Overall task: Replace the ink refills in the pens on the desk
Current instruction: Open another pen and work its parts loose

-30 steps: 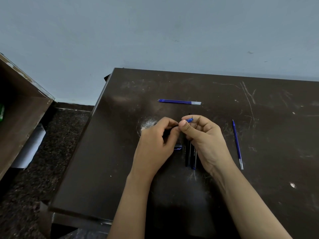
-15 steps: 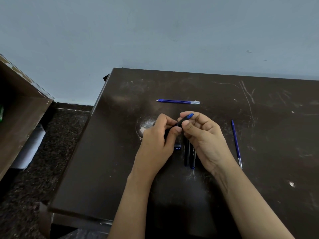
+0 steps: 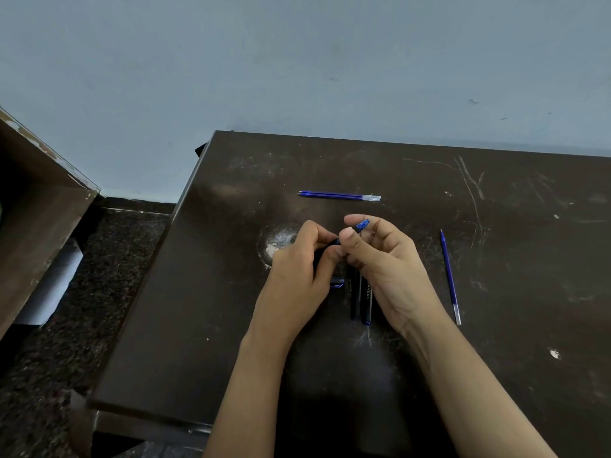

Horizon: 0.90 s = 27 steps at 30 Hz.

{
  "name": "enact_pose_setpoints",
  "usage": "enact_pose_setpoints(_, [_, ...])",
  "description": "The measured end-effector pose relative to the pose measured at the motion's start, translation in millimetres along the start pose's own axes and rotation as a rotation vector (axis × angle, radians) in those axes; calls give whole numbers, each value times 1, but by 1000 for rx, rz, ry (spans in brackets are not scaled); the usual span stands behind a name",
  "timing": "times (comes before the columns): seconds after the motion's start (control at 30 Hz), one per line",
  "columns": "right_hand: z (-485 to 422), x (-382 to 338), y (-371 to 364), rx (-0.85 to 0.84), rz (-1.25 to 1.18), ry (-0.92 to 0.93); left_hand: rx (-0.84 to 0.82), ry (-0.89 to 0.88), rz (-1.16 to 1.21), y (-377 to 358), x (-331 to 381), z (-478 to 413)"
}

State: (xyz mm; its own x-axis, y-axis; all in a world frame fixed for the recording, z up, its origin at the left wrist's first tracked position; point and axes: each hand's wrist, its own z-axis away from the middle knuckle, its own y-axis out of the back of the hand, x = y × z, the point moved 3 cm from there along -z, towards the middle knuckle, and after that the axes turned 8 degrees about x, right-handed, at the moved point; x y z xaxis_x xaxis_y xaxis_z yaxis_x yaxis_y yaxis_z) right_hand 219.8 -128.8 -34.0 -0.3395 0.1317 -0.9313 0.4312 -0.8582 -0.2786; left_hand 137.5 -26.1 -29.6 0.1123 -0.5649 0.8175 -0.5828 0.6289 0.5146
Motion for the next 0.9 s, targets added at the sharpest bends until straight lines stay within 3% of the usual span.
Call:
enact_pose_setpoints(0.5, [-1, 1, 2, 73, -35, -24, -31, 19, -34, 0, -1, 1])
enact_pose_setpoints(0.7, [0, 2, -2, 7, -94, -34, 10, -13, -67, 0, -2, 1])
enact_pose_setpoints(0.9, [0, 3, 1, 49, 4, -3, 28, -9, -30, 2, 0, 1])
